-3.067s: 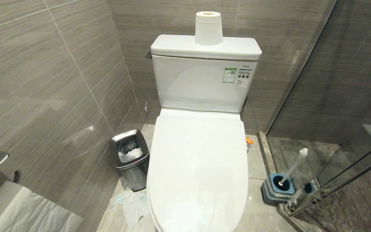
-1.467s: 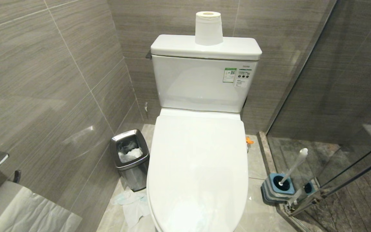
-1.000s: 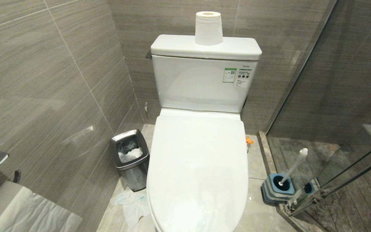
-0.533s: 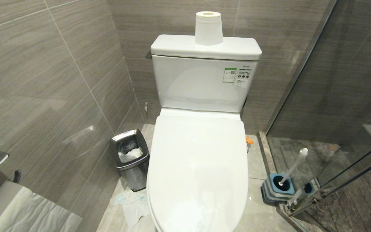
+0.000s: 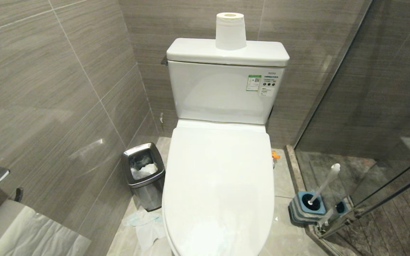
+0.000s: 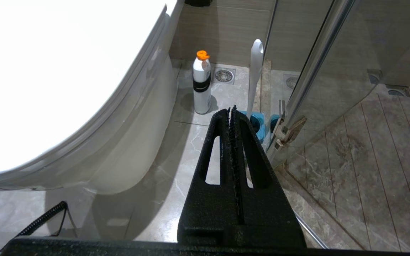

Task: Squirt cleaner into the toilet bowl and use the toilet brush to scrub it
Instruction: Use the left hand to lift the toilet lid slightly

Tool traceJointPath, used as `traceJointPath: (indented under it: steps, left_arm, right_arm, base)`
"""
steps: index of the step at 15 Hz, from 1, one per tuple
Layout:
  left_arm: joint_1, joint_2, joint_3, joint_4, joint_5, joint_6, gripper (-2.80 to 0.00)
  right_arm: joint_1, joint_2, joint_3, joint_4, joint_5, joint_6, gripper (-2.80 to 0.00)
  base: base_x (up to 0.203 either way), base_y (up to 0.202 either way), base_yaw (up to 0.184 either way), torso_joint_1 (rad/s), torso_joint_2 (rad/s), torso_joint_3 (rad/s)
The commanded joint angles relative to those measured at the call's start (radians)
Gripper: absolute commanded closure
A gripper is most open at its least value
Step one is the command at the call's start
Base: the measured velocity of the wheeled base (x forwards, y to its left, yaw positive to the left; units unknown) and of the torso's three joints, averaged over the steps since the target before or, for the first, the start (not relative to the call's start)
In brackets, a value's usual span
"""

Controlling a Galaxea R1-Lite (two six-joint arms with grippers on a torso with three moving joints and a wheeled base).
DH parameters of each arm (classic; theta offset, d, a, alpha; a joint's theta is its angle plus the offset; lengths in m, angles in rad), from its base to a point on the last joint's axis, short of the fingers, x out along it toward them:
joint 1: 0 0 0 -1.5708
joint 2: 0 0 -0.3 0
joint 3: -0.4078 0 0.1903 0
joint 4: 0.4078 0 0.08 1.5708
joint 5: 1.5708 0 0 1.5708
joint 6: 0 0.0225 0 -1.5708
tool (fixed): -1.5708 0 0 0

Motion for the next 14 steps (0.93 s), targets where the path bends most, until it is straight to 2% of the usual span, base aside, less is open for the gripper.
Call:
traceJointPath:
  steps: [1,3,6,7,14]
  left_arm:
    - [0.0,0.002,0.0,0.0,0.0,0.001,0.0]
    - [0.0,0.002,0.0,0.002,0.002,-0.013,0.0]
    - [0.0,0.002,0.0,0.003,0.016,-0.123,0.0]
    - [0.0,0.002,0.0,0.003,0.023,-0.134,0.0]
    - [0.0,0.002,0.0,0.003,0.023,-0.127,0.0]
  right_arm:
    - [0.0,0.0,0.002,0.001,0.0,0.0,0.0]
    - [0.0,0.0,0.002,0.001,0.0,0.0,0.0]
    - [0.0,0.0,0.002,0.001,0.0,0.0,0.0]
    - [0.0,0.0,0.002,0.001,0.0,0.0,0.0]
    - [0.0,0.0,0.002,0.0,0.0,0.0,0.0]
  base:
    - [0.0,0.0,0.0,0.0,0.0,0.0]
    - [0.0,0.0,0.0,0.0,0.0,0.0]
    - [0.0,0.0,0.0,0.0,0.0,0.0]
    - [0.0,0.0,0.0,0.0,0.0,0.0]
    - [0.0,0.0,0.0,0.0,0.0,0.0]
